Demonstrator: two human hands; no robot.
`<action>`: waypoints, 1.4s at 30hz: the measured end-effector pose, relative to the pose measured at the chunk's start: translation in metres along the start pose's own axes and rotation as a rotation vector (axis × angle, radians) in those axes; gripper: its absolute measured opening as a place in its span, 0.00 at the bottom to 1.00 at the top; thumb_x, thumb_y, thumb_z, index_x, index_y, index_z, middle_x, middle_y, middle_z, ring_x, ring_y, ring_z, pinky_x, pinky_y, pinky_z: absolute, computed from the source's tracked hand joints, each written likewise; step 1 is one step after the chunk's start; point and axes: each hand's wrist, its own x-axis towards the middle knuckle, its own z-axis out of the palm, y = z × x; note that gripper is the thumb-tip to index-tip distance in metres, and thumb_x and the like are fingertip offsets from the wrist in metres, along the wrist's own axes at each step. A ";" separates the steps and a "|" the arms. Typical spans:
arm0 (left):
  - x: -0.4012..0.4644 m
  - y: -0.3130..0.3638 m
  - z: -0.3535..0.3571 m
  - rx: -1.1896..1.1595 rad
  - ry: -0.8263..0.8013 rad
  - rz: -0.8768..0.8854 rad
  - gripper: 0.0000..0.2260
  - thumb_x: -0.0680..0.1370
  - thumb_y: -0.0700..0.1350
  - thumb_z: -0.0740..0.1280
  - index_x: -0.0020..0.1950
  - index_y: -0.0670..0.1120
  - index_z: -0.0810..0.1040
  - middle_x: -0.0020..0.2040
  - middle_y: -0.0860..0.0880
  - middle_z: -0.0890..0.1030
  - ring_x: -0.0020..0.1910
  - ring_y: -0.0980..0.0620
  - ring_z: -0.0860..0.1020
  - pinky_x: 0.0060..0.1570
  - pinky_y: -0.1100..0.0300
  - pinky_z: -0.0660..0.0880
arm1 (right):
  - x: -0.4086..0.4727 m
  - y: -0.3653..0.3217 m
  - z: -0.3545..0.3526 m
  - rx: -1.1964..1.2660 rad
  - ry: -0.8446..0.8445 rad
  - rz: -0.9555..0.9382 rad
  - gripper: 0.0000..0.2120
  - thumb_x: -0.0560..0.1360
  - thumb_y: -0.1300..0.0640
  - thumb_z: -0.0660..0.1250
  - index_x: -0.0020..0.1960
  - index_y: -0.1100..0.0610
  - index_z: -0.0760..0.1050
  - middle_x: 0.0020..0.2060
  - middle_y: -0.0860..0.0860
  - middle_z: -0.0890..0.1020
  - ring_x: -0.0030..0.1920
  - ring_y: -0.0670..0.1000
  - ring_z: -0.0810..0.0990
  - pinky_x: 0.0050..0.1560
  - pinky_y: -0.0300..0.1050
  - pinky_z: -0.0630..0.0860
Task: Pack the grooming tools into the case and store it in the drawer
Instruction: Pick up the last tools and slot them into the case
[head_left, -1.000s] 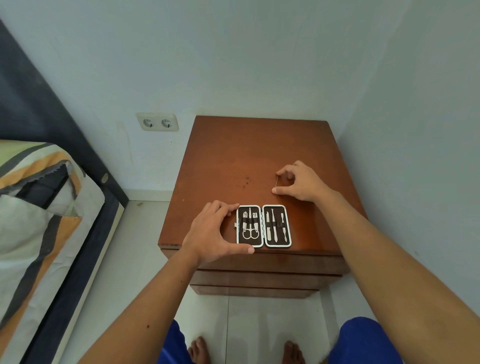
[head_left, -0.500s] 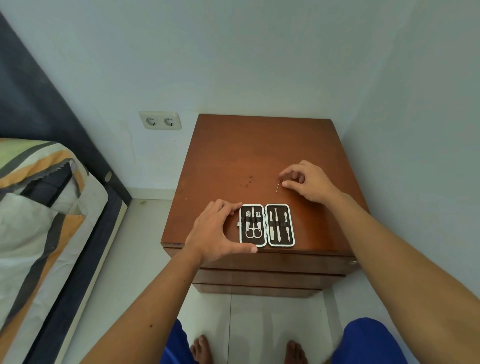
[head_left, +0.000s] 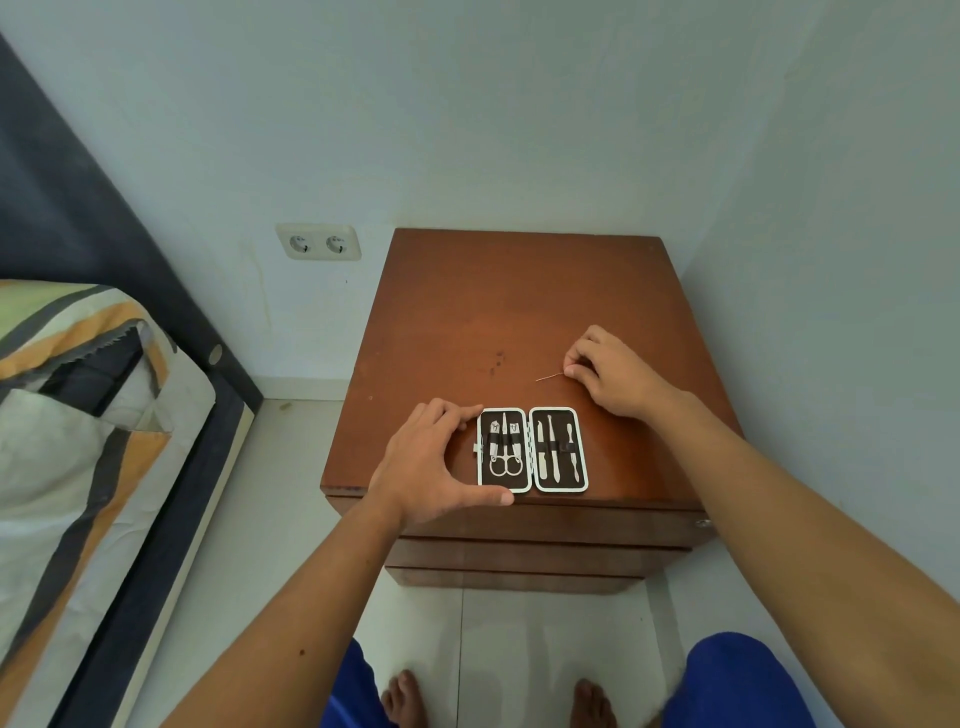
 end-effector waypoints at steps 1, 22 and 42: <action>0.000 0.000 0.000 -0.001 0.001 0.000 0.53 0.58 0.81 0.73 0.78 0.57 0.70 0.58 0.65 0.70 0.59 0.62 0.69 0.60 0.59 0.72 | -0.002 -0.001 -0.001 0.012 0.007 0.012 0.03 0.83 0.55 0.67 0.50 0.51 0.79 0.51 0.48 0.75 0.52 0.50 0.75 0.60 0.50 0.74; 0.001 0.001 0.000 -0.001 0.005 0.002 0.55 0.57 0.83 0.72 0.78 0.56 0.71 0.57 0.64 0.70 0.58 0.62 0.70 0.59 0.58 0.73 | -0.027 -0.015 -0.044 0.440 -0.278 0.137 0.07 0.77 0.65 0.74 0.52 0.55 0.85 0.43 0.52 0.88 0.43 0.46 0.85 0.50 0.39 0.81; 0.001 0.001 0.001 -0.001 0.012 -0.002 0.53 0.57 0.81 0.73 0.77 0.57 0.71 0.57 0.63 0.71 0.59 0.61 0.70 0.60 0.57 0.73 | 0.011 -0.039 -0.046 0.146 -0.515 0.057 0.16 0.73 0.66 0.77 0.55 0.54 0.78 0.43 0.48 0.89 0.43 0.47 0.88 0.47 0.39 0.79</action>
